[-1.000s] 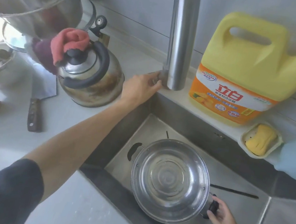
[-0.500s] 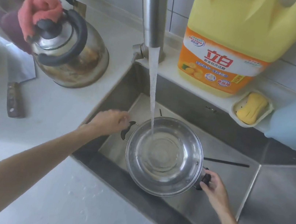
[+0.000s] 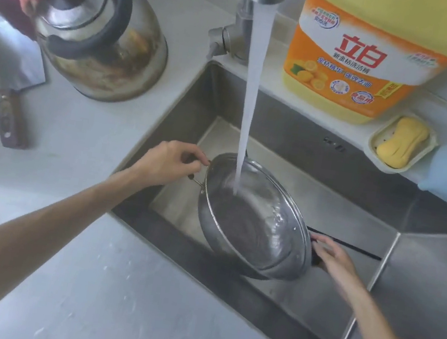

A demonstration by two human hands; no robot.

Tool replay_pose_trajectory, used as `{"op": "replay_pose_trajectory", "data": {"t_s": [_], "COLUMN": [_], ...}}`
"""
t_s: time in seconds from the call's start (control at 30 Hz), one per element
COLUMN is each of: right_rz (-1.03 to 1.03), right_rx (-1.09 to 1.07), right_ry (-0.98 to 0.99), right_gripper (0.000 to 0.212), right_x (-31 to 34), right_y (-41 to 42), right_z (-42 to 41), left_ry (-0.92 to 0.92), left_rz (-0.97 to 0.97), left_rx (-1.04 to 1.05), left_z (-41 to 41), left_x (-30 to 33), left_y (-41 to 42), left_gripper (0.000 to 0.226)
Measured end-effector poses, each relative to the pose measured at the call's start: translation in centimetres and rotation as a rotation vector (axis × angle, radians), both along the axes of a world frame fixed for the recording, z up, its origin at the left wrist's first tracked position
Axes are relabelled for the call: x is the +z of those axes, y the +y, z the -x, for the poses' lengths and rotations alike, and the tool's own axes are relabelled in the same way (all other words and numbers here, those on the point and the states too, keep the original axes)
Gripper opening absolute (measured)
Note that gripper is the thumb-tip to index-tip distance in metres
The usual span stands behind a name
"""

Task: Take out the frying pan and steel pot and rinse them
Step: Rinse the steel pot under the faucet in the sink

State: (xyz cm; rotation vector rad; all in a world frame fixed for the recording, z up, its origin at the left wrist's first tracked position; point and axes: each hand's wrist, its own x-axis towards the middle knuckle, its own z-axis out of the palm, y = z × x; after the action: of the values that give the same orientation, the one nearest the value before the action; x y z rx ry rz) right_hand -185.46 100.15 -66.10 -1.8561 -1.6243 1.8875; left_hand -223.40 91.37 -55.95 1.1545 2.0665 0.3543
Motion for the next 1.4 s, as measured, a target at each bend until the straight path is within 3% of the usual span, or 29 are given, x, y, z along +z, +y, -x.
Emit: {"op": "replay_pose_trajectory", "data": {"t_s": [0.17,0.33,0.47,0.6,0.8,0.9,1.0,1.07,1.17,1.27,1.4], "right_rz": [-0.148,-0.369,-0.502,-0.509,-0.343,-0.228,-0.107,-0.13,-0.279,-0.45,-0.67], "right_rx": [0.106,0.44,0.482,0.266,0.086,0.12,0.141,0.108,0.135,0.336,0.377], "right_ry": [-0.016,-0.125,-0.153,-0.018,0.094,0.128,0.129,0.102,0.03,-0.055,-0.013], "right_gripper": [0.02,0.026,0.022,0.02,0.025,0.023,0.021,0.022,0.024,0.021,0.024], "right_x": [6.3,13.6,15.2,13.2,6.3,4.6,5.5,7.1,10.8,14.7,17.4], "right_y": [4.9,8.2,7.8,5.0,-0.4,-1.8,-1.3,0.1,2.9,4.7,4.8], "right_z": [1.2,2.6,2.0,1.1,1.7,2.6,2.6,2.3,2.2,2.5,2.7], "left_ry": [-0.032,-0.025,-0.141,-0.096,0.07,0.079,0.061,0.071,0.078,0.19,0.217], "left_rz": [0.188,0.305,0.215,0.019,-0.297,-0.334,-0.228,-0.092,0.118,0.294,0.226], "left_rx": [-0.12,-0.141,-0.033,0.1,0.067,0.08,0.107,0.069,-0.054,-0.12,-0.075], "left_z": [0.9,-1.6,-2.6,-1.7,0.2,0.8,1.5,1.7,1.0,-1.3,-3.4], "left_x": [0.0,-2.5,-2.7,-1.0,5.1,7.0,6.9,5.7,2.8,-0.1,-1.8], "left_y": [-3.3,-5.0,-5.1,-5.7,-5.8,-5.4,-5.4,-5.9,-6.8,-6.7,-5.9], "left_gripper": [0.011,0.02,0.011,0.012,0.022,0.022,0.019,0.018,0.022,0.02,0.019]}}
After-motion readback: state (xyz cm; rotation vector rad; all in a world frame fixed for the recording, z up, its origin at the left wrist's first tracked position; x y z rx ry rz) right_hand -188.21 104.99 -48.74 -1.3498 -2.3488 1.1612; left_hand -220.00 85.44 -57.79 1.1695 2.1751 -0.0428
